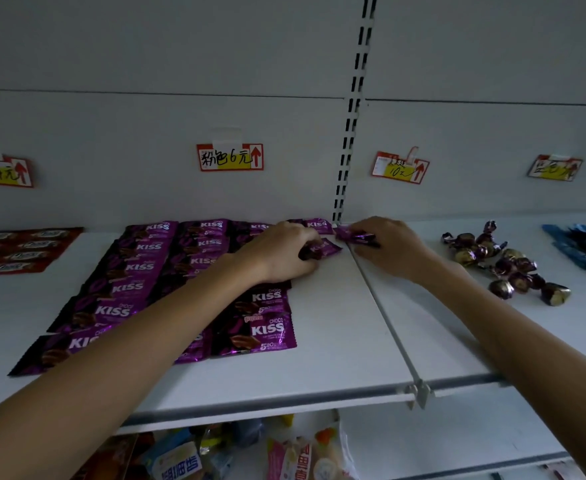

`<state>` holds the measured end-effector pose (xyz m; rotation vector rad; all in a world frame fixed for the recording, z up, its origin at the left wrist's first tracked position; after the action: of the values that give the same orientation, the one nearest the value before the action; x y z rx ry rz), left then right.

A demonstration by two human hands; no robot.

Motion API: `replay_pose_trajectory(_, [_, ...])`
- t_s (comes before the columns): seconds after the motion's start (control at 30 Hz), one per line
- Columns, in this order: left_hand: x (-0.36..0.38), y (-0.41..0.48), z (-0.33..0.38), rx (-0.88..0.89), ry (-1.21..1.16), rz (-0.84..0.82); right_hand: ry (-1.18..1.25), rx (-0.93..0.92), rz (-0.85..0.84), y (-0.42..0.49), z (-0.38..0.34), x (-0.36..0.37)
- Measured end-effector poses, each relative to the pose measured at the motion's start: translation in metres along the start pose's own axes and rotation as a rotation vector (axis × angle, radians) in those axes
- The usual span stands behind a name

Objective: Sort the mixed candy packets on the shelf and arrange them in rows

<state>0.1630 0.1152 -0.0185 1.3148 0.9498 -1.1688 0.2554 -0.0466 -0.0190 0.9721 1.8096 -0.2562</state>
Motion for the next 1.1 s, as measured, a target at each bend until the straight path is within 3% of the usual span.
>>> replay_pose_trajectory(0.17, [-0.002,0.001,0.007,0.004,-0.070,0.022,-0.013,-0.101,0.023,-0.007,-0.006,-0.003])
replay_pose_trajectory(0.3, [-0.015,-0.011,0.009,0.028,-0.144,0.143,0.285,0.052,0.061,-0.010,-0.010,-0.011])
replay_pose_trajectory(0.4, [-0.031,-0.030,0.003,-0.030,-0.159,0.235,0.356,0.081,0.127,-0.016,-0.023,-0.014])
replay_pose_trajectory(0.47, [-0.044,-0.051,-0.004,-0.077,-0.180,0.278,0.389,0.005,0.206,-0.023,-0.042,-0.014])
replay_pose_trajectory(0.57, [-0.063,-0.094,-0.013,-0.118,-0.255,0.330,0.445,-0.137,0.168,-0.042,-0.080,-0.007])
replay_pose_trajectory(0.9, [-0.069,-0.267,-0.058,-0.197,-0.253,0.358,0.180,-0.767,0.097,-0.122,-0.179,0.050])
replay_pose_trajectory(1.1, [-0.053,-0.298,-0.075,-0.212,-0.253,0.319,0.145,-0.796,0.082,-0.131,-0.189,0.090])
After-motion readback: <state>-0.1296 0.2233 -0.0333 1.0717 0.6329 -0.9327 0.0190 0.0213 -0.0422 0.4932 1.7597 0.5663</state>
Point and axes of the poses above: each hand's wrist, its own y-axis towards the middle knuckle, its own x-axis out of the palm, z = x × y, the point moved 2 cm from there along y, towards the middle knuckle, and after that the axes turned 14 degrees about y, right-handed, at the moved point
